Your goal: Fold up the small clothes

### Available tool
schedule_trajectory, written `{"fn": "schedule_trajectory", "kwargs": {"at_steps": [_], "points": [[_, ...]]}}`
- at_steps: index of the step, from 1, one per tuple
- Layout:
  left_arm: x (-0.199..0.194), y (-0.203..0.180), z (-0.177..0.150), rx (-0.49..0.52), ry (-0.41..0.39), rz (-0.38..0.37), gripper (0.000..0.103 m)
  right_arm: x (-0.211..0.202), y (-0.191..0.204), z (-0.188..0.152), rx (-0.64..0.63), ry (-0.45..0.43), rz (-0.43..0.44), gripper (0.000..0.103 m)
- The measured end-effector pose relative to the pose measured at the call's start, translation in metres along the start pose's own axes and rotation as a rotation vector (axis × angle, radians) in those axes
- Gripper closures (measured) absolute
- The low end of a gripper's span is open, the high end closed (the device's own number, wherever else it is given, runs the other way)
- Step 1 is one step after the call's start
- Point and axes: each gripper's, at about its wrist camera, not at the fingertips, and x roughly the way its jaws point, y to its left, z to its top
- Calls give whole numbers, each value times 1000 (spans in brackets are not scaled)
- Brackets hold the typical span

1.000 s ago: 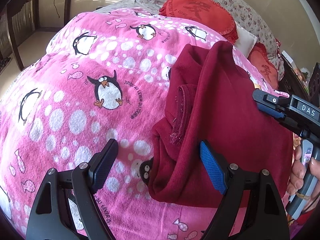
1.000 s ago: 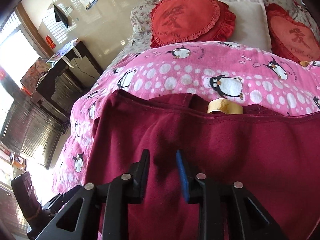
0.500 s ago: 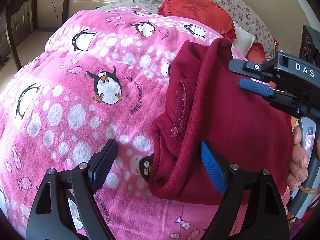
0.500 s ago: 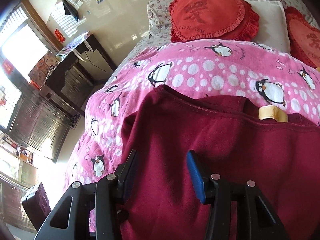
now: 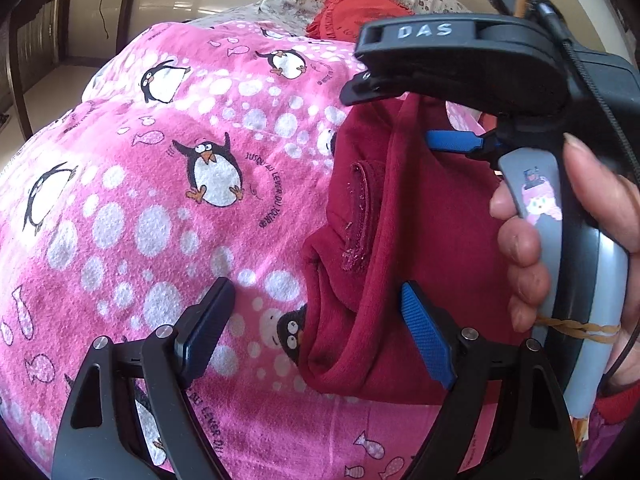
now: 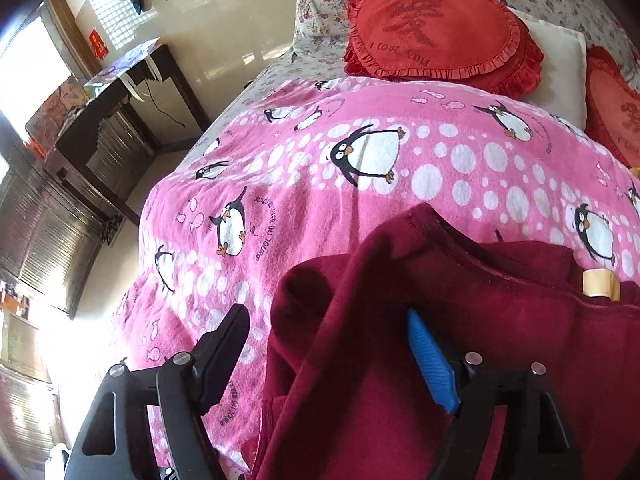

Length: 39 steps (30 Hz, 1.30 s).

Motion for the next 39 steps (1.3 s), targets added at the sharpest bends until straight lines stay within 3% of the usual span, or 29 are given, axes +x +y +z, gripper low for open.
{"fn": "schedule_trajectory", "kwargs": {"at_steps": [4,6,8,11,15,19,30,31,32,34,35,39], "points": [[0,-1,0,-6,-4,-4,16,20,23,-4,-174,21,-174,18],[1,-2,1,-3,-4,2,16,25,26,-8,-229,10,-210,17],[2,-4,3,0,0,6,16,22,19,-11,-233,-22,-189,19],[3,-6,5,5,3,15,16,10,6,-13,-204,-48,-146,40],[6,-11,9,-1,4,34,16,-11,-25,-11,-83,-54,20,65],[11,-15,13,-2,6,49,16,-17,-43,-15,-7,-53,120,71],[27,-29,25,87,16,52,16,-24,-49,-22,18,-69,199,76],[30,-33,26,112,27,36,28,-25,-51,-22,23,-70,209,76],[32,-35,27,123,43,12,49,-27,-52,-22,27,-73,219,78],[31,-38,29,113,52,2,56,-32,-53,-22,27,-78,240,85],[29,-39,30,112,52,-6,68,-37,-53,-23,22,-87,247,87],[10,-46,35,102,35,-55,73,-56,-57,-23,7,-117,261,90]]}}
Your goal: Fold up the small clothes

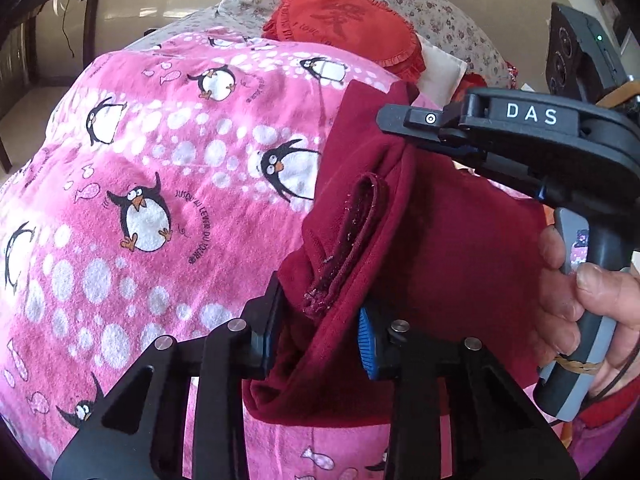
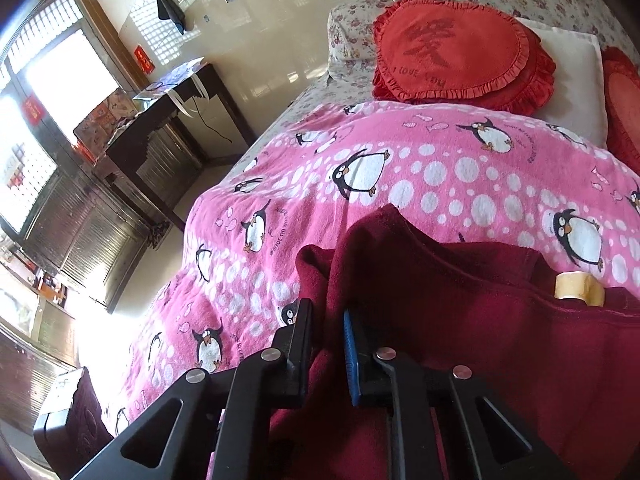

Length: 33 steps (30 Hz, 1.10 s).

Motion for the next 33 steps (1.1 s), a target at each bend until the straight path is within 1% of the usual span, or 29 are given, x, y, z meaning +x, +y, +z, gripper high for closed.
{"fn": "schedule_trajectory", "kwargs": {"at_steps": [2,5,8,11,13,14,15,17,18,20,23,27,29,30,31,32,33], "points": [[-8,-10,2,24,-15,-3,73,-10,-4,2,15,-11,20,90],[-17,-24,0,58,-30,0,74,-21,-15,2,72,-20,62,90],[-25,-37,-4,89,-41,7,74,-34,-14,-1,62,-39,56,90],[-29,-50,-5,118,-50,15,74,-47,-18,-3,65,-55,71,90],[-28,-52,-6,120,-51,15,74,-49,-24,-3,95,-42,86,88],[-28,-53,-7,116,-50,15,74,-47,-28,-4,124,-27,111,81],[-31,-53,-10,113,-51,13,74,-47,-31,-6,148,-16,125,66],[-33,-57,-12,120,-52,14,74,-46,-34,-10,179,-20,114,44],[-33,-59,-13,129,-53,18,74,-47,-34,-10,178,-32,119,43],[-32,-63,-14,144,-51,21,74,-46,-33,-10,182,-37,125,43],[-31,-63,-15,145,-47,20,74,-37,-28,-7,178,-12,115,43],[-28,-62,-14,135,-41,17,74,-12,-11,-5,95,65,42,43],[-28,-62,-14,134,-37,20,74,-1,-5,-6,51,84,20,43],[-28,-62,-14,134,-35,21,74,3,-3,-7,33,85,0,54],[-29,-63,-14,133,-31,17,74,4,-2,-9,27,76,-9,64],[-30,-64,-13,132,-28,10,74,1,-3,-11,27,61,-13,76],[-32,-66,-13,135,-28,2,74,-5,-5,-13,29,38,-9,80]]}}
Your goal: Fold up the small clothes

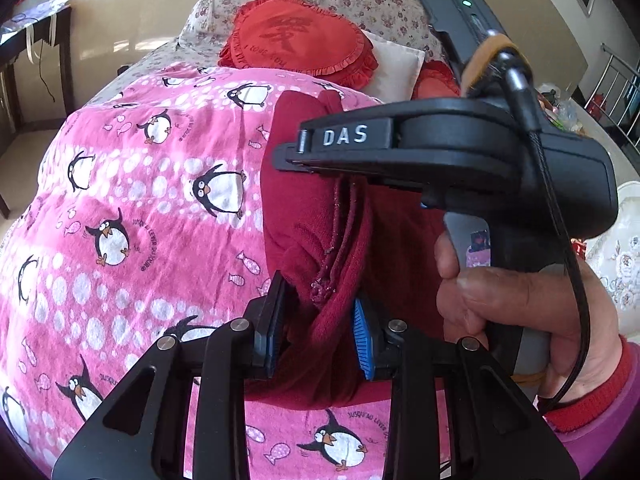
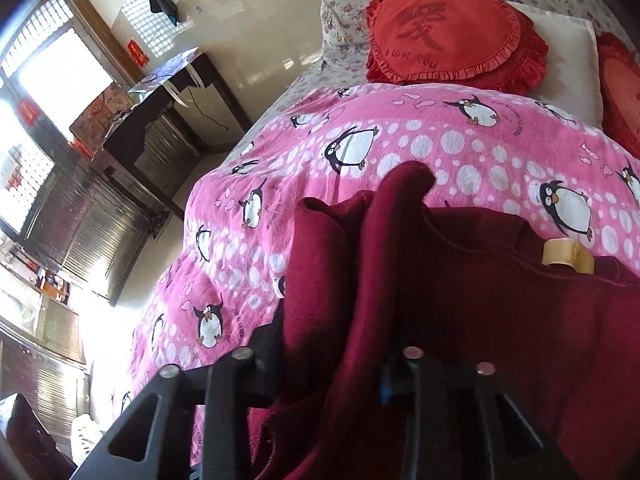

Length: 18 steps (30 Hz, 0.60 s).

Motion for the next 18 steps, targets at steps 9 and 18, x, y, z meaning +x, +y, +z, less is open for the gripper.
{"fn": "schedule_trajectory", "kwargs": {"at_steps": [9,18], "points": [[-24,-81,5,113,-31,-148,74,-112,-38,-8,-39,-145,16,87],[16,-186,-11,245,47,-232,74,-186,-135,-48,36,-182,-145,87]]}}
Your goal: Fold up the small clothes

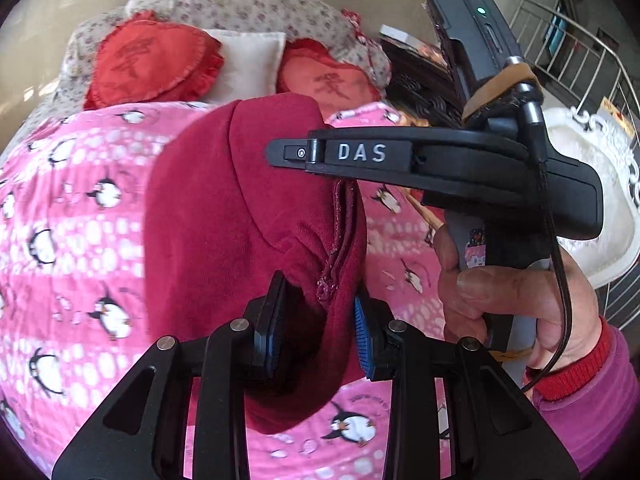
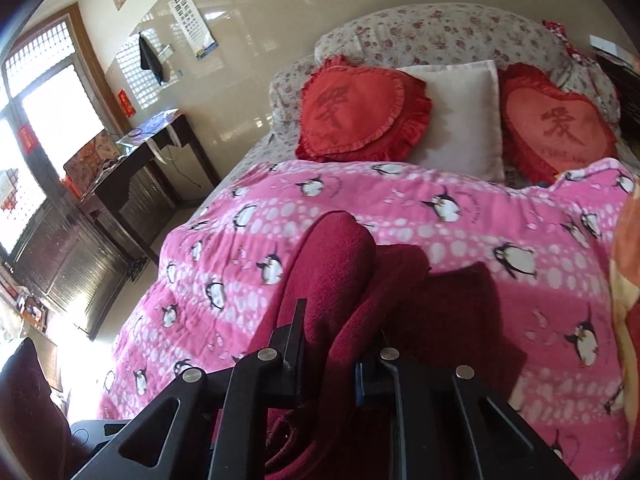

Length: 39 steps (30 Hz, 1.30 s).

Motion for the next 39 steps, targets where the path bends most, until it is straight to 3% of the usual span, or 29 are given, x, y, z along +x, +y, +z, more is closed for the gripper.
{"fn": "schedule_trajectory", "kwargs": {"at_steps": [3,6,8,10,11,15,17,20,24,25,27,28,29,30,32,37,39], "points": [[16,-18,-1,8,48,-13,70,7,-28,-14,11,21,-61,87],[17,-25,-1,-15,103,-94,68,27,-51,-26,22,52,-120,87],[9,-27,-3,-7,131,-107,64,41,-62,-34,34,68,-136,87],[-6,-26,-6,35,112,-72,64,37,-72,-35,86,50,-101,84],[-14,-25,-8,53,102,-51,64,31,-75,-34,111,47,-102,77],[-32,1,-16,58,68,55,56,-11,-79,-34,146,-11,-146,75],[-28,12,-16,45,63,114,56,-34,-69,-37,155,-59,-75,75],[-16,25,-21,-1,78,147,56,-45,-39,-46,102,-41,35,75],[5,32,-28,-2,111,178,56,-33,-8,-77,10,44,65,75],[11,33,-32,0,125,171,56,-30,-6,-89,-18,54,30,75],[24,35,-40,4,161,161,56,-18,-11,-111,-86,98,-138,75],[29,34,-45,8,174,159,56,-10,-21,-122,-78,131,-162,75],[32,33,-48,16,182,164,56,-8,-31,-128,-27,136,-117,75],[32,32,-50,24,181,168,56,-12,-44,-132,68,124,-57,75],[27,29,-49,37,174,169,56,-22,-54,-130,136,100,-16,75],[7,31,-37,10,99,170,56,-50,-41,-107,92,-3,-59,75],[5,31,-31,1,67,176,56,-49,-41,-93,98,-54,-87,62]]}}
